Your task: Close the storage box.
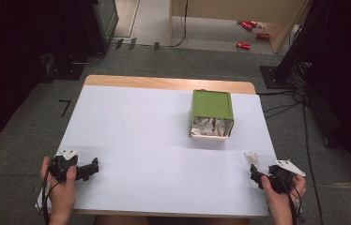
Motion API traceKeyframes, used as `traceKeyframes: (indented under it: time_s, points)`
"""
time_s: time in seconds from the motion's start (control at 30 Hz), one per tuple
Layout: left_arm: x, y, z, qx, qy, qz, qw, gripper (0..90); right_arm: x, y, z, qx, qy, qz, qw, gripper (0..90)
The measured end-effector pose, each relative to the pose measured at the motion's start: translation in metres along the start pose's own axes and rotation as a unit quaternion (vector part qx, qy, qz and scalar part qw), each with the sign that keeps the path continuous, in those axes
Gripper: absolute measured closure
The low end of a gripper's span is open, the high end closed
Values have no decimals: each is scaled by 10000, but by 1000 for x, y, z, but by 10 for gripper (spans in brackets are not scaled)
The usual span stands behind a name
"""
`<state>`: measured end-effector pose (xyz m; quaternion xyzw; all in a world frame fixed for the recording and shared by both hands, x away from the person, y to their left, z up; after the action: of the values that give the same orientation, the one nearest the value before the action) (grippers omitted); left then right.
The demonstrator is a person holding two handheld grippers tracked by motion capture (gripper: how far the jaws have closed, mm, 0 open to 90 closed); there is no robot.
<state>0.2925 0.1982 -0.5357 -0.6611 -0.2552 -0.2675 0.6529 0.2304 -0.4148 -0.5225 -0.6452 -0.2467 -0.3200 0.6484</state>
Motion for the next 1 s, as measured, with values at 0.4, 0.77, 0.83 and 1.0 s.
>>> traceKeyframes:
  time_s: [0.4,0.77,0.83,1.0]
  points:
    - [0,0,0,0,0,0,10000,0,-11,3,-19,-119,55,110,9999,145]
    - [0,0,0,1,-1,-5,10000,0,-14,5,-17,-174,-153,45,9997,133]
    - [0,0,0,1,-1,-4,10000,0,-14,5,-17,-165,-146,40,9997,132]
    - [0,0,0,0,-1,-4,10000,0,-15,5,-17,-191,-169,-12,9997,132]
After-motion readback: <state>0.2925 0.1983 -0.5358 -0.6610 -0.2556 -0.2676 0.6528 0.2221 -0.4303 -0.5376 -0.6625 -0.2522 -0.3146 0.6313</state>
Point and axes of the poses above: each handheld gripper's, and its own axes: y roughly forward along the jaws, x roughly out of its top, z roughly to its left, the point moved 5 cm from there along y, roughly forward along the jaws, and after that the axes turned 2 degrees about -y, right-handed, at the moved point
